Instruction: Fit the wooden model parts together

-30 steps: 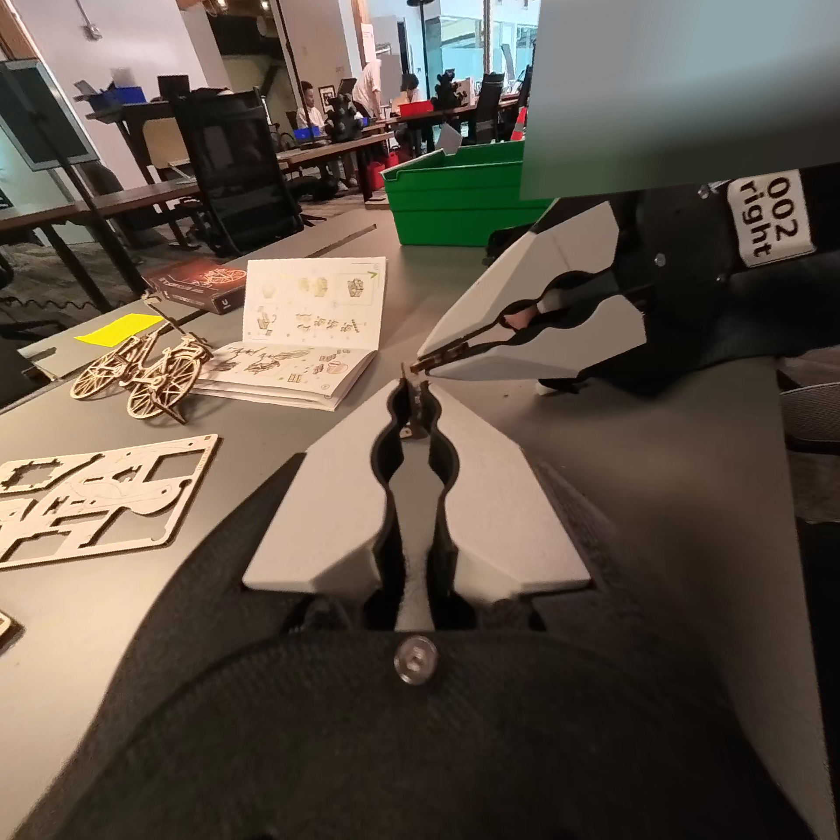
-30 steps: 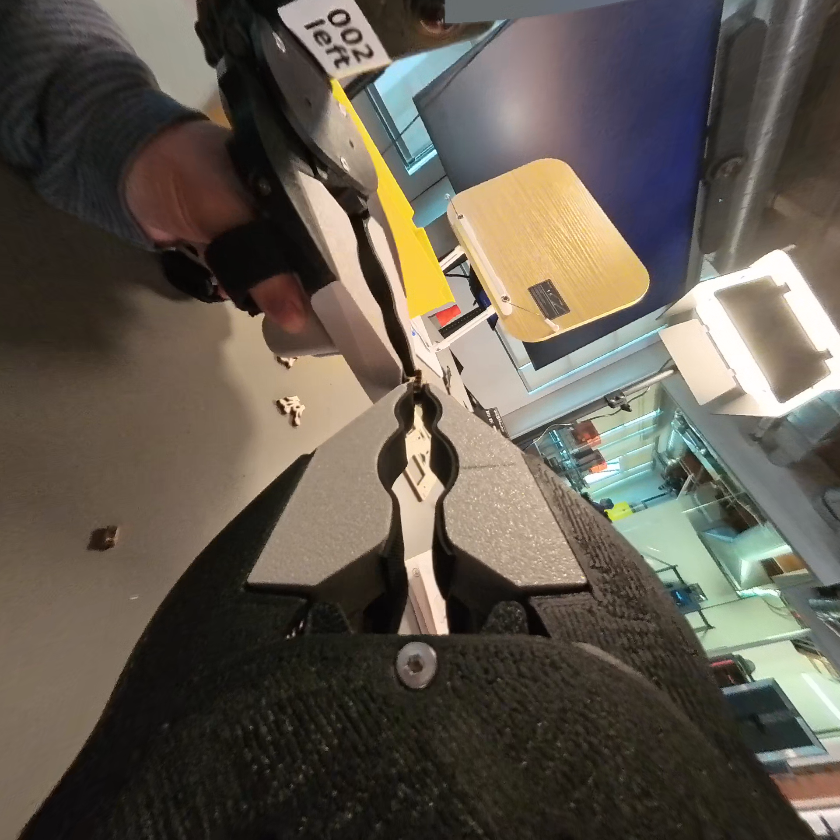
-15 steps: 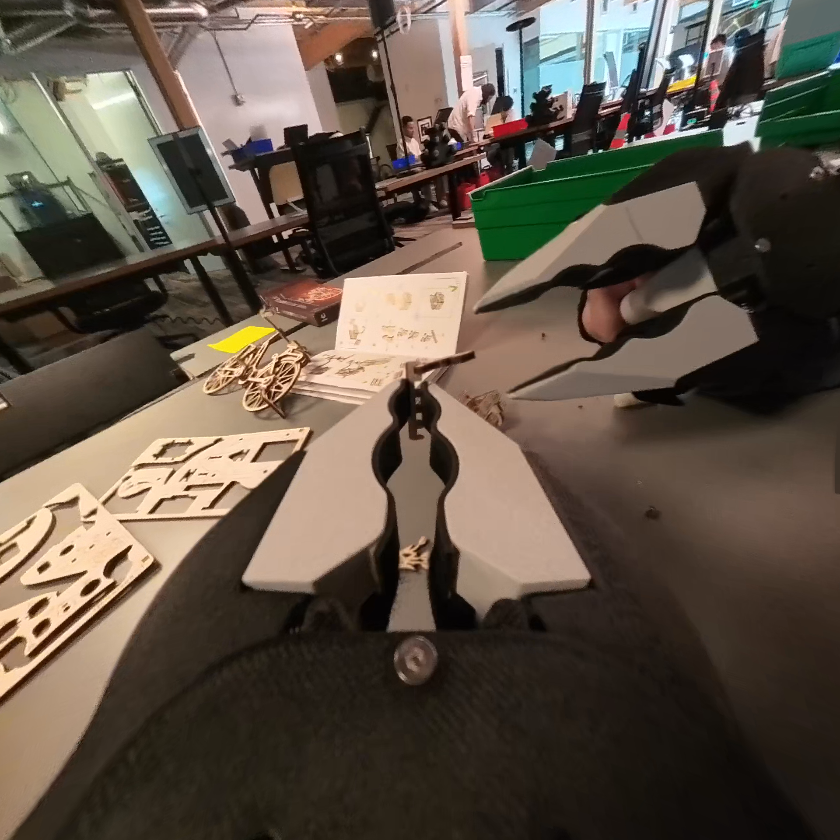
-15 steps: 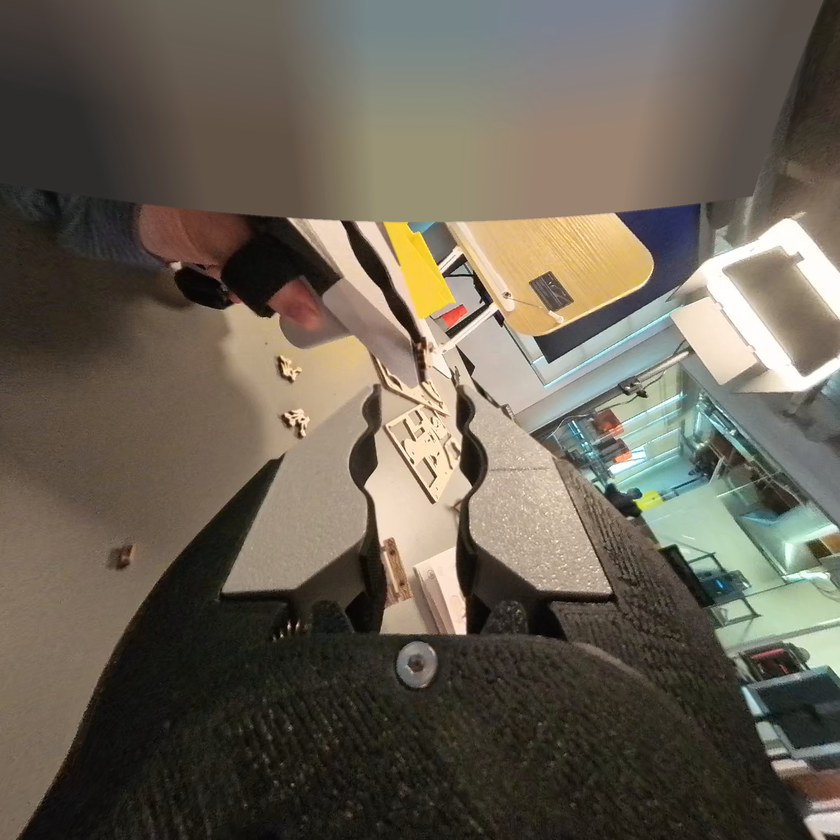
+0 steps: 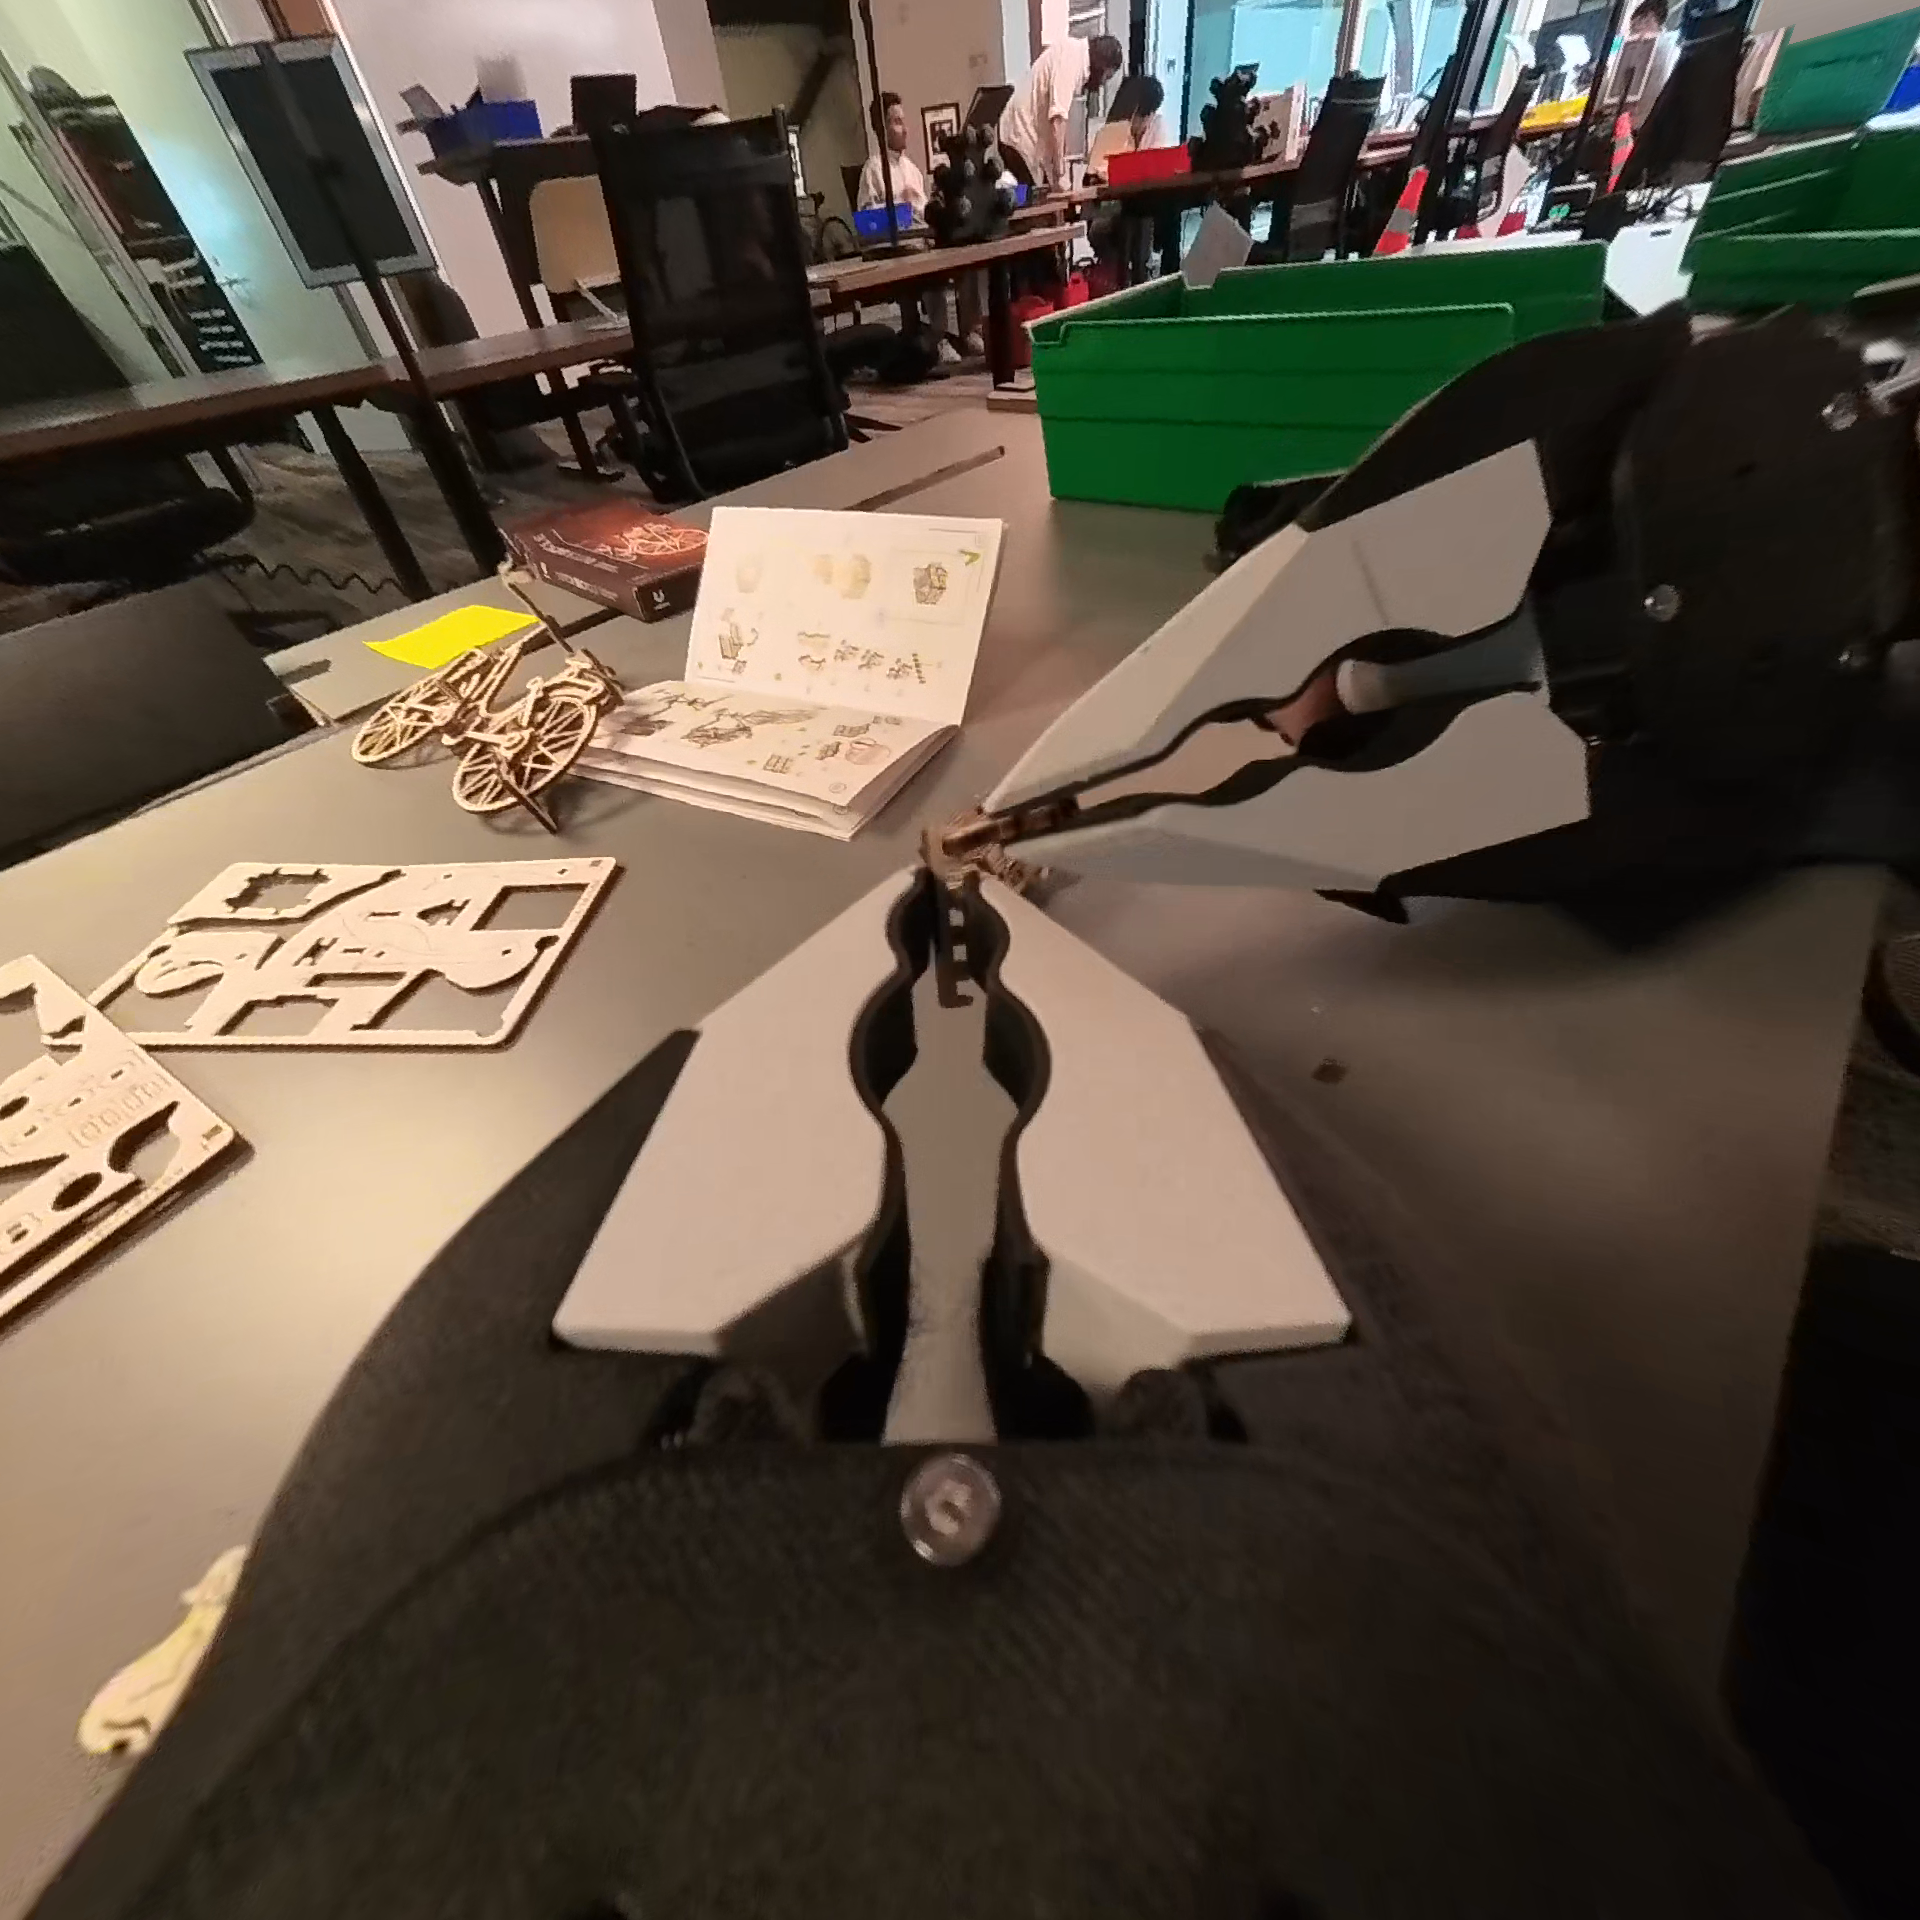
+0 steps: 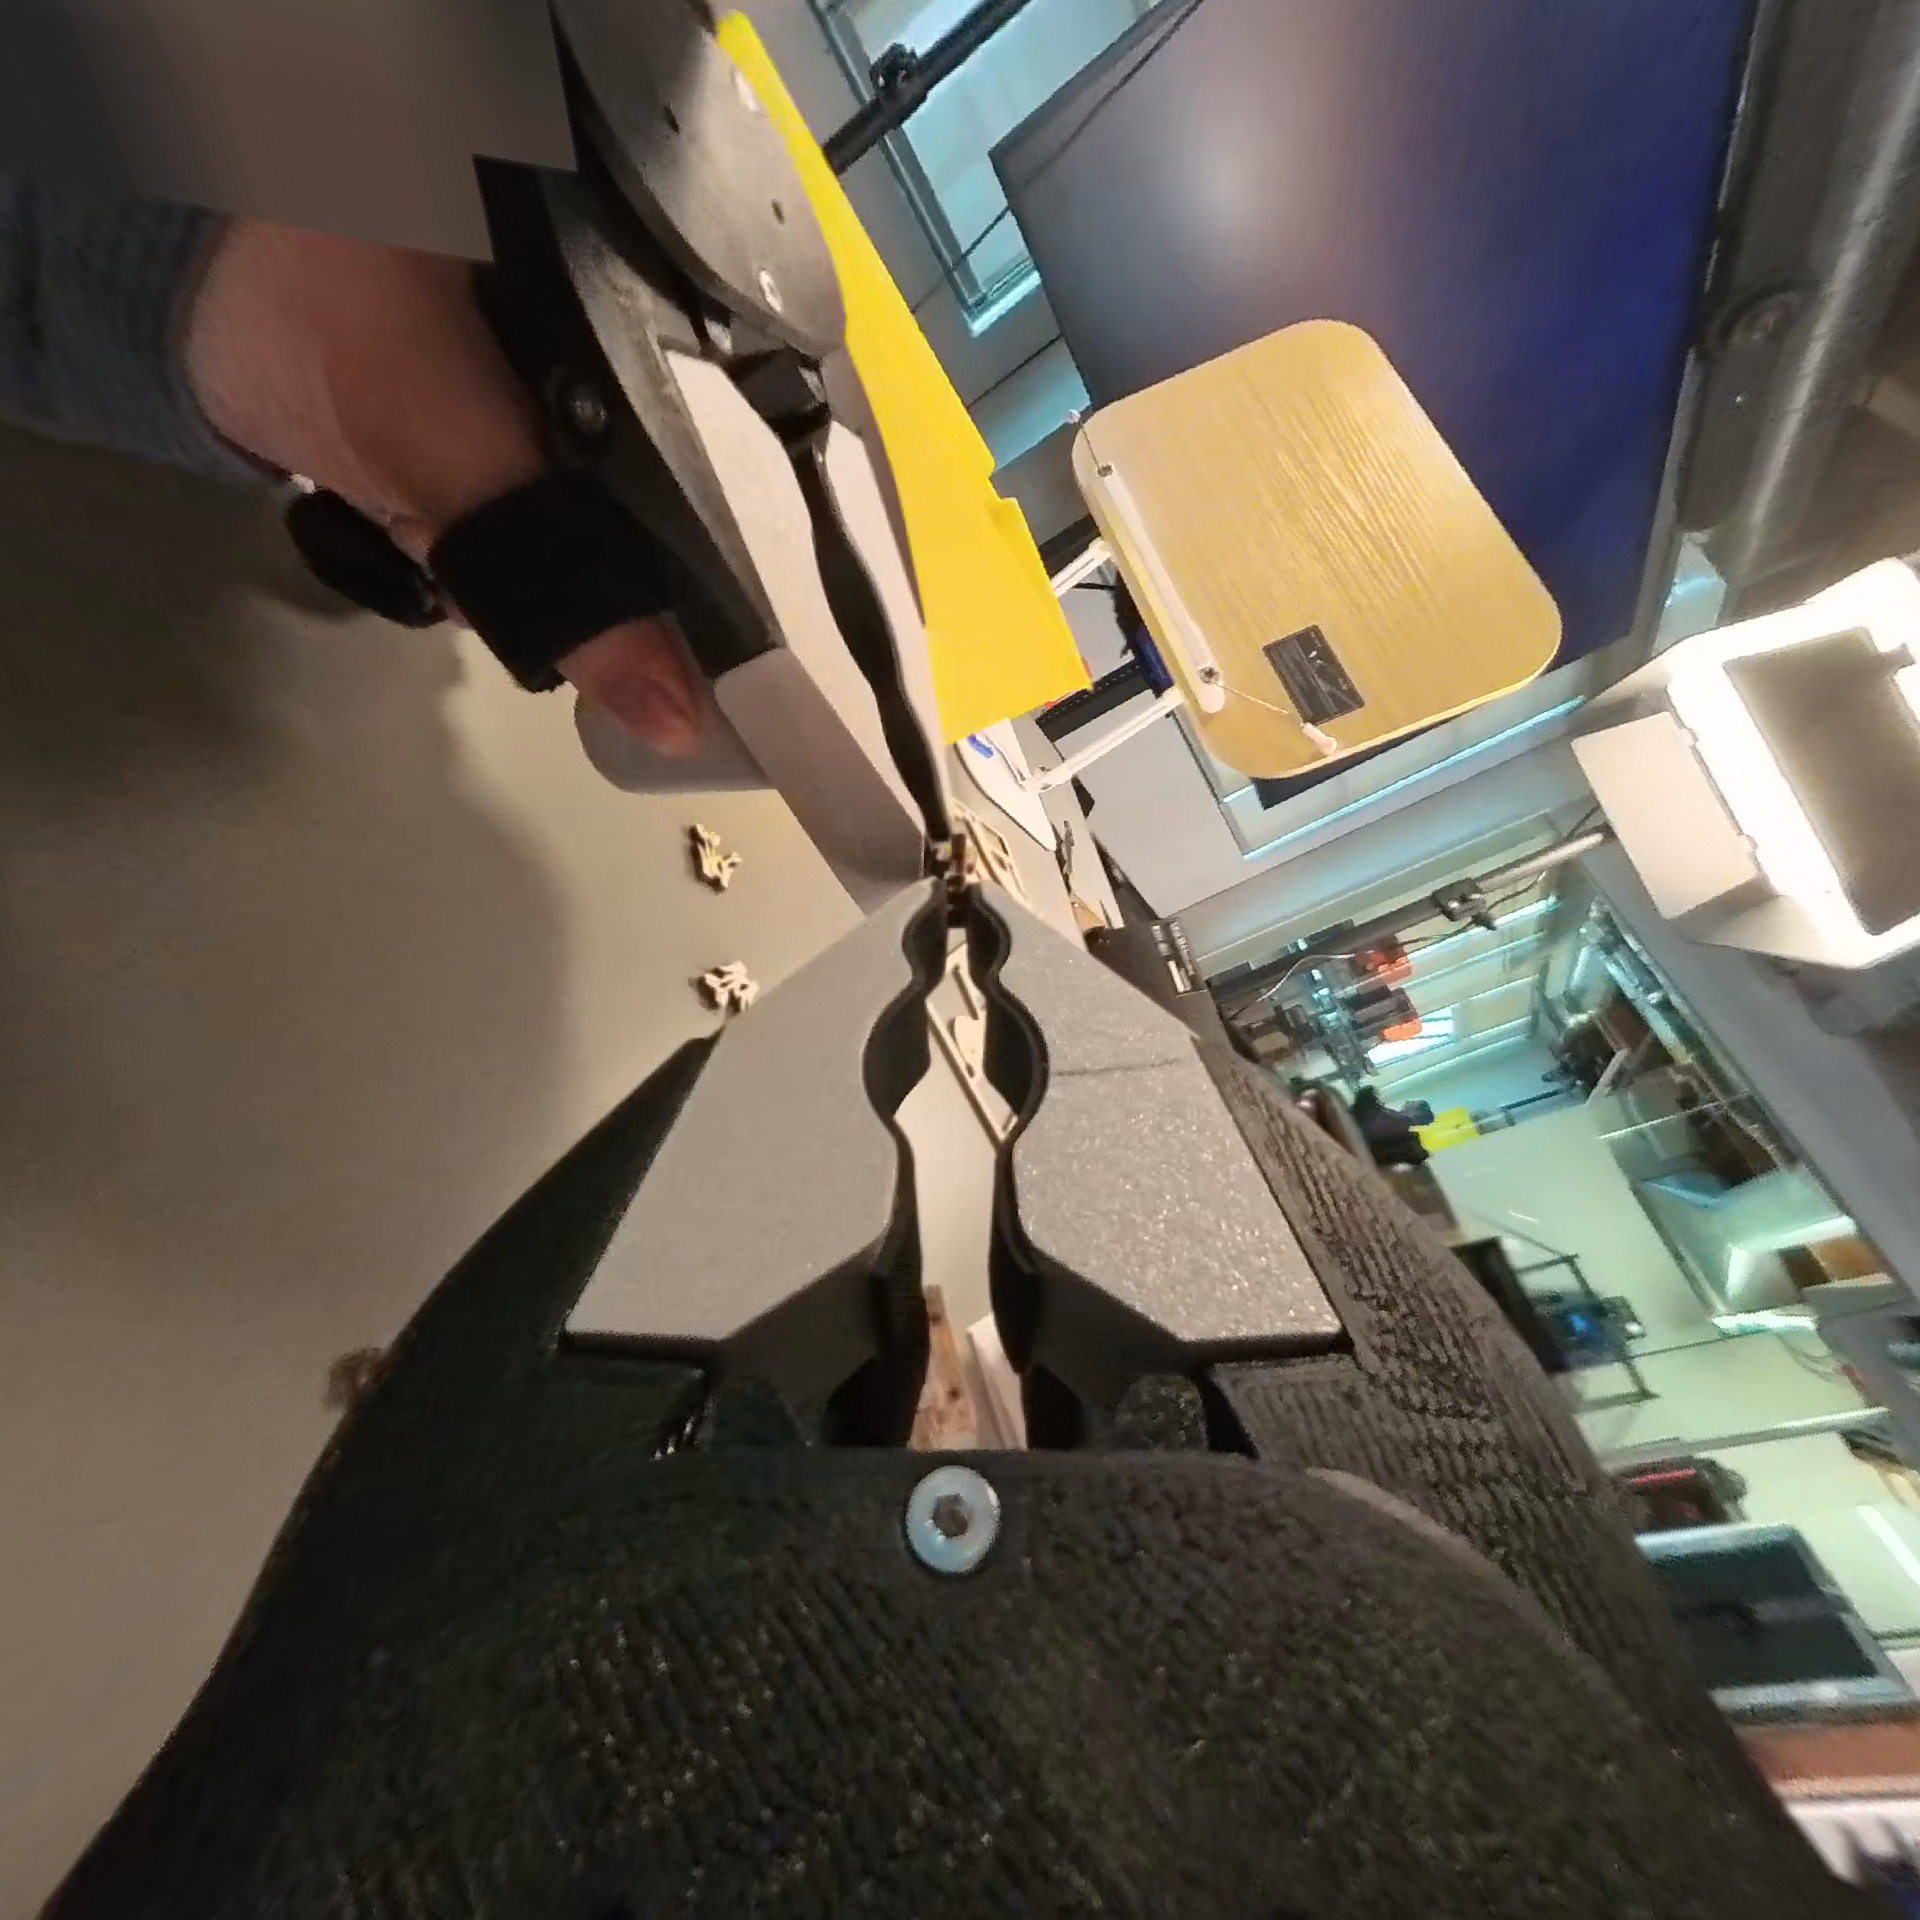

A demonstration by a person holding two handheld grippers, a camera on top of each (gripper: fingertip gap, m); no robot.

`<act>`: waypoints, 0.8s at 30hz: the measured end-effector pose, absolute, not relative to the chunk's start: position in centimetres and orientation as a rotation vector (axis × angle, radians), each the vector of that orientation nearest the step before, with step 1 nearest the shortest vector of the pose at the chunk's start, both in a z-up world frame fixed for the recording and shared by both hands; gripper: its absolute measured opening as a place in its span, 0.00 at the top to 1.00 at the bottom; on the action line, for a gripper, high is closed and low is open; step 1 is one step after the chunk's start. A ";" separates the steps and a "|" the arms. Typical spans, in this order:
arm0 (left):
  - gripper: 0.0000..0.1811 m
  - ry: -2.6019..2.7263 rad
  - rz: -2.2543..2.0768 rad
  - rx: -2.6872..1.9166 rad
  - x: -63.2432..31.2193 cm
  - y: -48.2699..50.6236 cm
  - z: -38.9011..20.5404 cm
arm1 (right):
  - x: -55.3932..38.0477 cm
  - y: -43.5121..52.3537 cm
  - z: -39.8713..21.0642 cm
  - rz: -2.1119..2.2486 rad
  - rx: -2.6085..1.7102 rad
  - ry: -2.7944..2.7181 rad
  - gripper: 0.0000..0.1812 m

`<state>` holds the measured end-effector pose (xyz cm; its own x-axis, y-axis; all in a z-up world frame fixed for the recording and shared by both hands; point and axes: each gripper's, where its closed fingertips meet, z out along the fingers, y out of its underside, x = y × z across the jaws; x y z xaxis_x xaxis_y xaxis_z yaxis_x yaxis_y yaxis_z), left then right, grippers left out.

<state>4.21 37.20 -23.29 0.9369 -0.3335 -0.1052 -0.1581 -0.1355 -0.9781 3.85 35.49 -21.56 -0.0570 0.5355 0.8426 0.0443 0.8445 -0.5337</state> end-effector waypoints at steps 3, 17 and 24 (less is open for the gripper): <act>0.90 0.325 -0.148 -1.739 3.9 37.2 -23.4 | 3.7 36.0 -21.5 0.495 -0.561 -1.581 1.00; 0.98 0.038 0.078 -1.845 -4.0 34.6 -23.6 | 2.2 36.9 -25.0 0.855 -1.034 -1.846 0.86; 0.98 -0.018 0.024 -1.989 -5.8 33.3 -25.9 | 0.6 36.5 -29.8 0.779 -1.554 -1.924 0.82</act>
